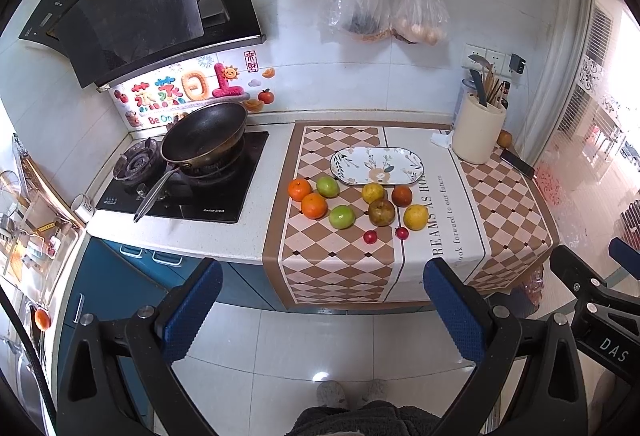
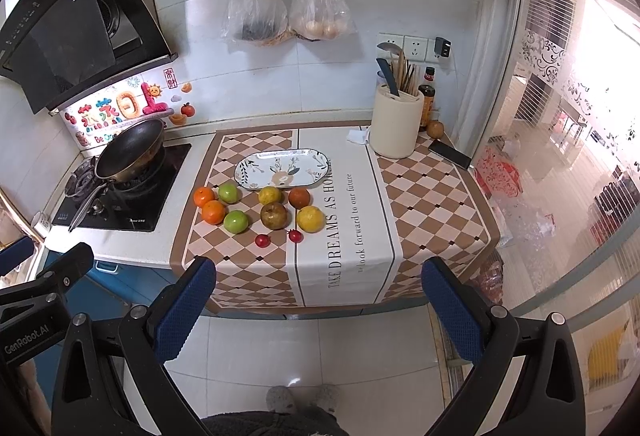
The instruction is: Organize fruits
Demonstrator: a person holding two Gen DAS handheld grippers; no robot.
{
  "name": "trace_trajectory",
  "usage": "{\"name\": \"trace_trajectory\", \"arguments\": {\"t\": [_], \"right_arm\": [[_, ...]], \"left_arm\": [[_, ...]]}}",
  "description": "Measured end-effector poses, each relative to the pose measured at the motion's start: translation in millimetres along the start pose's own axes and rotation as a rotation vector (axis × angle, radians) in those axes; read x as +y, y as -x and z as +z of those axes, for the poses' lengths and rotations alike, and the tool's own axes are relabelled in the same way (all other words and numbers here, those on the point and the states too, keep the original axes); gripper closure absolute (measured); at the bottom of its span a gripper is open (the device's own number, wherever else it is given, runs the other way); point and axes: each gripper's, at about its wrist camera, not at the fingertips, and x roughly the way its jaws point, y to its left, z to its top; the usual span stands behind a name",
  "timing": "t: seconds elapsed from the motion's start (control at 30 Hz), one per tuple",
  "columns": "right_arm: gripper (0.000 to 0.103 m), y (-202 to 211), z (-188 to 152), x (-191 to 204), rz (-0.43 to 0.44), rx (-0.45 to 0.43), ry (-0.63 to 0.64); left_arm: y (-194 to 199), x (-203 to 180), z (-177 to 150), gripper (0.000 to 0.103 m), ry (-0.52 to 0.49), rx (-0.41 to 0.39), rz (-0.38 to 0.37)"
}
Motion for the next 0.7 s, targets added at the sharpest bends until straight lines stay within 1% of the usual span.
{"name": "trace_trajectory", "arguments": {"t": [0.43,0.53,0.6,0.7], "right_arm": [[0.000,0,5,2,0.008,-0.003,-0.002],[0.000,1,8,4,0.011,-0.003,-0.002],[0.000,1,11,6,0.012,-0.004,-0.001],[0.000,0,12,5,0.016,-0.006,-0.002]], "left_arm": [[1,-1,-1,0.000,0.001,-0.003,-0.001],[0,-4,8,0.000,0.003,-0.007,-0.003],[7,4,17,0.000,0.007,-0.006,-0.006],[7,4,15,0.000,0.006,-0.007,-0.003]]}}
